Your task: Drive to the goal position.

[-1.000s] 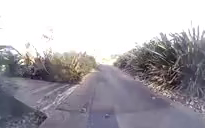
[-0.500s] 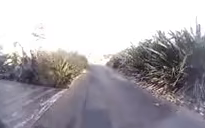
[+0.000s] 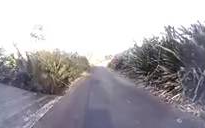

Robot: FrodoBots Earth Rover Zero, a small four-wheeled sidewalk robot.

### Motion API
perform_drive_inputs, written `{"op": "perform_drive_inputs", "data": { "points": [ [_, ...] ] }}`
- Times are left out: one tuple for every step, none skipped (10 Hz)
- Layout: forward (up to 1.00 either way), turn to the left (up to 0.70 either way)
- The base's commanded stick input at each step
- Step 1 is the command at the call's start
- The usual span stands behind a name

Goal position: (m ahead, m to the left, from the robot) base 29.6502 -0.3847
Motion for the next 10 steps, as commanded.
{"op": "perform_drive_inputs", "data": {
  "points": [
    [0.85,0.0],
    [0.85,0.0],
    [0.85,0.0],
    [0.85,0.0],
    [0.85,0.0],
    [0.85,0.0],
    [0.85,0.0],
    [0.85,0.0],
    [0.85,0.0],
    [0.85,0.0]
  ]
}}
